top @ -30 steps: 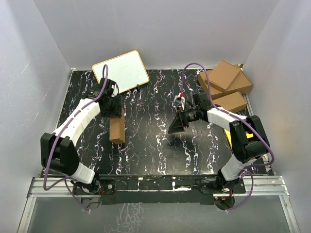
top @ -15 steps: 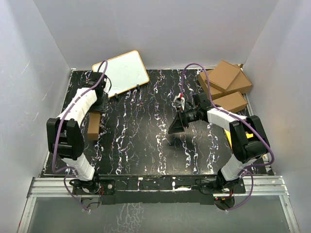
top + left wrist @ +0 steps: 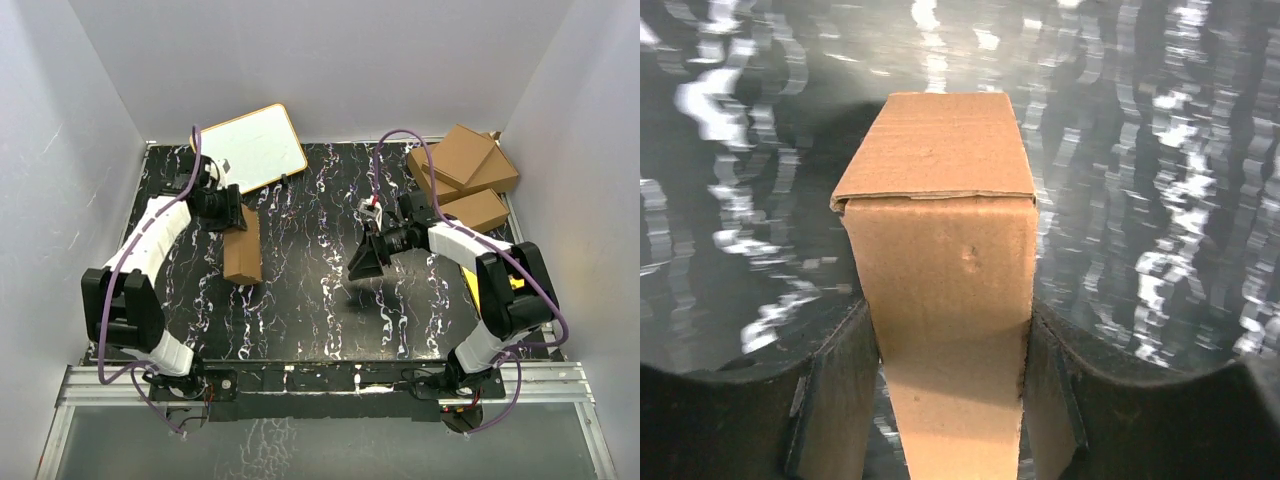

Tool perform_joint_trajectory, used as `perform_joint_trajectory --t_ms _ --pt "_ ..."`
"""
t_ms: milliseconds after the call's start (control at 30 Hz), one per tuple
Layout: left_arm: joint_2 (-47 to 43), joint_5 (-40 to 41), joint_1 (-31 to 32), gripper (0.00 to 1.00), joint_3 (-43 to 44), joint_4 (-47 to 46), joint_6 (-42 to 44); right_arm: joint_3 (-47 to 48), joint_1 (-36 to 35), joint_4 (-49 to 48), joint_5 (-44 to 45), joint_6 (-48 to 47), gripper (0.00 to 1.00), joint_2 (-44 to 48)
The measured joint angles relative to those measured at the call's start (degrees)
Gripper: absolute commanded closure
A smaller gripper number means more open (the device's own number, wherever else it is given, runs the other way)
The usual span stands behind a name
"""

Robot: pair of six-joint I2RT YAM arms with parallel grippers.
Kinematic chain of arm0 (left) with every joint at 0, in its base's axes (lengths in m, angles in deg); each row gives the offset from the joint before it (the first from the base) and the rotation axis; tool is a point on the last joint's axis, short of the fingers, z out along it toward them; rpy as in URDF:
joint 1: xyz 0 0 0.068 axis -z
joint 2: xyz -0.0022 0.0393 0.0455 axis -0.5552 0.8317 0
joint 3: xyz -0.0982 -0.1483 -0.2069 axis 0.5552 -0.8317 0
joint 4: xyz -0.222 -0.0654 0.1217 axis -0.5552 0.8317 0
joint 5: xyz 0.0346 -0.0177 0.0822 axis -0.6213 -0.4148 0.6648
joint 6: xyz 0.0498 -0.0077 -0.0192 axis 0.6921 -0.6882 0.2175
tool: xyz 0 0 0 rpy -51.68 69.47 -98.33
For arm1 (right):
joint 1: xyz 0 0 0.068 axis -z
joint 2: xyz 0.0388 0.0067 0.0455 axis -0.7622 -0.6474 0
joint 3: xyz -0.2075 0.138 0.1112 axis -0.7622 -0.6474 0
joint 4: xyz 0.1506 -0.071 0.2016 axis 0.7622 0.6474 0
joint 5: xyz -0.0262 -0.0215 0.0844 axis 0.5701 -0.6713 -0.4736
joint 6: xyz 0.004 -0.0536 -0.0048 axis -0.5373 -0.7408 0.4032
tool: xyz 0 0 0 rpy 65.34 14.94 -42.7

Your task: Fold the paper box

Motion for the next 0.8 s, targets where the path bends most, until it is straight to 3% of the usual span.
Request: perform_joint_trajectory --t_ms 133,267,467,633,800 --pt "-3.2 -9.1 4.2 0.77 -5.2 -6.1 -6.8 1.3 0.0 5.8 -1.6 -8.7 0.41 3.7" --pt "-0.1 -10.8 12.9 0.77 -5.4 -9.3 -11.1 3.0 -0.1 11.1 -2.9 -19.1 0.43 7.8" --pt "10.4 -5.0 21.6 0.77 3.7 -5.6 -12.3 3.6 -0.1 18.8 -4.2 -34.1 0.44 10.4" --pt "17.2 1.9 26.1 0.74 11.7 -1.3 -11.8 3.6 0.1 21.7 -4.4 -40.2 0.45 10.8" --pt "22.3 6.4 29.3 0.59 17.5 2.1 -11.4 3.4 3.0 22.5 -5.1 -41.9 0.45 10.8"
